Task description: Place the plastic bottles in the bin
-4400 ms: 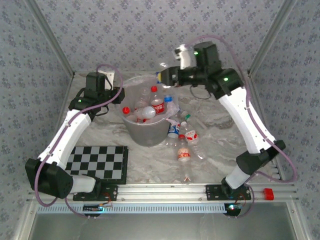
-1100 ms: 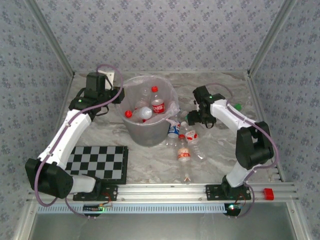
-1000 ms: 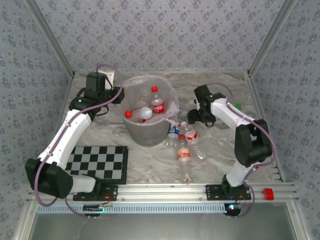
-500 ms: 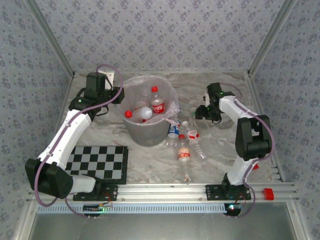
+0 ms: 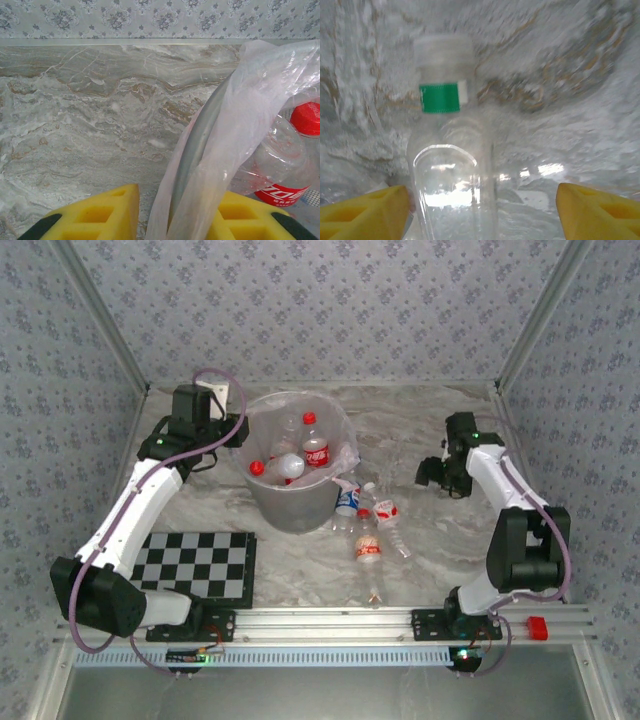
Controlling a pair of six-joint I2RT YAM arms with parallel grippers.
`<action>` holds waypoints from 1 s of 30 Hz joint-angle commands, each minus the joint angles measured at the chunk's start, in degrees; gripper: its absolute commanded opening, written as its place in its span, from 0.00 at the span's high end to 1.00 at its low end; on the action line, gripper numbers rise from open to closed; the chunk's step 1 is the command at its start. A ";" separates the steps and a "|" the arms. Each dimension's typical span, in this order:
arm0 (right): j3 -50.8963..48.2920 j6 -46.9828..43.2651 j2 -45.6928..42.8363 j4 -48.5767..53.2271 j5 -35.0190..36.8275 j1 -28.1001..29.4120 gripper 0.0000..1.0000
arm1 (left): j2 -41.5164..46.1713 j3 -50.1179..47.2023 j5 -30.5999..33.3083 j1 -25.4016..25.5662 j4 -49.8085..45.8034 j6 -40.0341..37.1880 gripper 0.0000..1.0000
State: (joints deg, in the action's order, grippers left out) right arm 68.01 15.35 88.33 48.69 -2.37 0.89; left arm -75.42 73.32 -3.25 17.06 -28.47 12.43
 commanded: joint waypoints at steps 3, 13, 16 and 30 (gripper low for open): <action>7.32 -1.97 6.19 2.10 0.09 -0.06 0.28 | -0.92 -0.19 -0.03 0.61 -4.14 -1.17 0.66; 15.30 -3.29 22.35 0.80 1.43 3.17 0.32 | -0.17 -0.21 0.25 0.61 -3.98 -1.16 0.66; 16.52 -2.97 24.91 0.88 1.99 3.25 0.36 | -0.26 -0.19 0.17 0.61 -4.04 -1.26 0.66; 18.66 -4.15 17.89 5.26 3.16 1.90 0.66 | 1.99 -0.28 -0.36 0.61 -3.56 -0.81 0.66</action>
State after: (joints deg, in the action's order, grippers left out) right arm 83.81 12.16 111.61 50.48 -0.12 3.55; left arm -74.98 73.32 -3.36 17.17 -29.02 12.43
